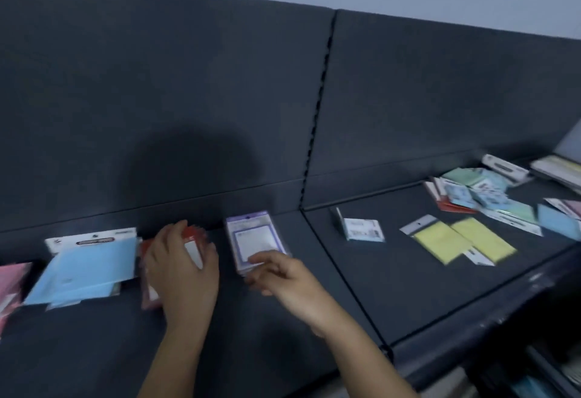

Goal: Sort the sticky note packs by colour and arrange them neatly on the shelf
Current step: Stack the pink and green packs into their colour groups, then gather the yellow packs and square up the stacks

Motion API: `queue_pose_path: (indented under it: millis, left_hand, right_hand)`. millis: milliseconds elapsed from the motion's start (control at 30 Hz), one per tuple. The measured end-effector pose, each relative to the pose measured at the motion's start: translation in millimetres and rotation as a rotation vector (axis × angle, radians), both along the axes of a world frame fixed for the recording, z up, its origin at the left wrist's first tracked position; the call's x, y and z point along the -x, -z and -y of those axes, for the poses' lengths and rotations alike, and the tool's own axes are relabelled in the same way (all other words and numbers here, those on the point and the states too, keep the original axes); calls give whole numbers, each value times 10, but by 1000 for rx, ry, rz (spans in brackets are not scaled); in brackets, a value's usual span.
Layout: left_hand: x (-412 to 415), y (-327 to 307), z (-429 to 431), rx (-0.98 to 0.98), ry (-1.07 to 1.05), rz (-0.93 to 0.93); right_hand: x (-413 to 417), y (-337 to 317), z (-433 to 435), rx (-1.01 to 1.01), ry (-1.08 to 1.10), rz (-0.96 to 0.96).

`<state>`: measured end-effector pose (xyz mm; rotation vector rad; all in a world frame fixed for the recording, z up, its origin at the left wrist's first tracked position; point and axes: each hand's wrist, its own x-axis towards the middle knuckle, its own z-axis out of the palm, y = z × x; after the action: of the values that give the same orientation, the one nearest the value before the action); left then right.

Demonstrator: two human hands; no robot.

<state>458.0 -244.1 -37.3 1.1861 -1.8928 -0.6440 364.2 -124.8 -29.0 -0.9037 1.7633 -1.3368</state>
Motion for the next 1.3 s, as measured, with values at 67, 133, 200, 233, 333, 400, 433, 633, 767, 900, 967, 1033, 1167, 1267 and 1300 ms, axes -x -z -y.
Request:
queue_pose_path:
  millis: [67, 133, 200, 233, 333, 400, 433, 633, 767, 900, 967, 1033, 1167, 1267, 1300]
  left_hand:
    - [255, -95, -260, 21, 112, -58]
    - [540, -133, -571, 7, 252, -75]
    - [834, -109, -929, -40, 400, -76]
    - [975, -97, -1128, -87, 469, -64]
    - [1375, -80, -1761, -225, 604, -16]
    - [1622, -84, -2162, -311, 680, 11]
    - [1739, -88, -2345, -331, 710, 43]
    - [2336, -7, -3079, -319, 738, 192]
    - [2590, 69, -3314, -301, 674, 262]
    - [2794, 118, -3316, -274, 579, 360]
    - [2894, 135, -3238, -267, 501, 426]
    - [3001, 171, -3143, -269, 429, 482]
    - [3257, 288, -2978, -265, 363, 563]
    - [3463, 345, -2875, -231, 342, 594]
    - [3524, 350, -2844, -230, 332, 602]
  right_hand:
    - [203, 21, -308, -22, 45, -50]
    - [445, 74, -679, -50, 161, -152]
    - [693, 134, -1117, -105, 306, -298]
    - [810, 149, -1351, -135, 372, -363]
    - [1153, 131, -2074, -228, 550, -504]
    - [1359, 107, -2536, -261, 638, -542]
    - [1452, 100, -2756, -273, 672, -558]
    - [1871, 163, -3861, -304, 814, -601]
    - [2101, 195, -4258, -290, 851, -592]
    - [2360, 197, -4316, -282, 835, -601]
    - [2488, 208, -4229, -261, 813, -598]
    - [2628, 226, -4097, -257, 771, -613]
    - [2944, 268, -3708, -311, 613, -664]
    - [3183, 296, -3379, -517, 493, -763]
    - [3258, 296, -3287, -610, 481, -812]
